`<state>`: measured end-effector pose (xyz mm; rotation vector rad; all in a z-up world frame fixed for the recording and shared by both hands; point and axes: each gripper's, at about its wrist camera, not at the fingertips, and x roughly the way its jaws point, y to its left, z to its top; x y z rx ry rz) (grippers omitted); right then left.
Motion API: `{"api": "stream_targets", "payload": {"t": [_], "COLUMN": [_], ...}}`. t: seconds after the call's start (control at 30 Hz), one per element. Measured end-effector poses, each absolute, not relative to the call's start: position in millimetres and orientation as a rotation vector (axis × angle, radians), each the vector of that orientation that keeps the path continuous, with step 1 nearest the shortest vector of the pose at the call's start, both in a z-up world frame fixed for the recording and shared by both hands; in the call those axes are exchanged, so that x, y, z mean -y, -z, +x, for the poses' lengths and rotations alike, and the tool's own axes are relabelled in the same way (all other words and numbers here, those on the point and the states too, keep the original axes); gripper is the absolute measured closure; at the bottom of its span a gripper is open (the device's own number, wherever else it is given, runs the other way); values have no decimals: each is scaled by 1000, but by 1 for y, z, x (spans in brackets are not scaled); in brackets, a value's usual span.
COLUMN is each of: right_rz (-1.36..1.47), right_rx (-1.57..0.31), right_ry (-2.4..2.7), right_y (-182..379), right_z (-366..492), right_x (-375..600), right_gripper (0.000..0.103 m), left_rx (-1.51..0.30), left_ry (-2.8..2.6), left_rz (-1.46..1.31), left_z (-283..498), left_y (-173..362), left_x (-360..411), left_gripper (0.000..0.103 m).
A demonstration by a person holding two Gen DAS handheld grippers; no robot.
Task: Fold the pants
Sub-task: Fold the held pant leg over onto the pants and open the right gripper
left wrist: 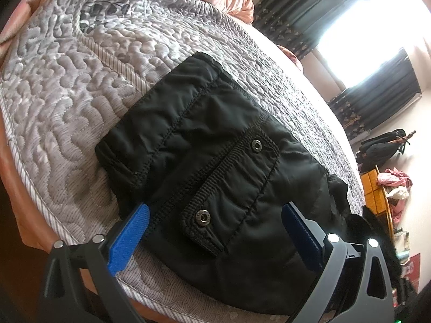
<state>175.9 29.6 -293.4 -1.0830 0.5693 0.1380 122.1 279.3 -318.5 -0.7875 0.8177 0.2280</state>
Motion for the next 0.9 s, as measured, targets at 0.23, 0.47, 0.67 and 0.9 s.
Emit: {"api": "stream_targets", "payload": {"t": [0.23,0.47,0.67,0.9], "right_rz": [-1107,-1059,-872,-272], "right_rx": [-632,-721,-861,-1080], "right_ry": [-187,-256,-385,-361], "right_y": [333,342,319,238], "right_z": [176,177,181,251], "right_x": [-43,-46,-50,-18], "right_gripper": [88,71,39,38], "left_rx": [-817,-816,-811,-800], "left_ry": [-219,-213,-208,-202], "left_rz": [-792,-797,-805,-821], "left_z": [122,120,120,118], "left_y": [318,318,319,319], "left_x": [-280,-281,-282,-283], "left_gripper": [4,4,4,4]}}
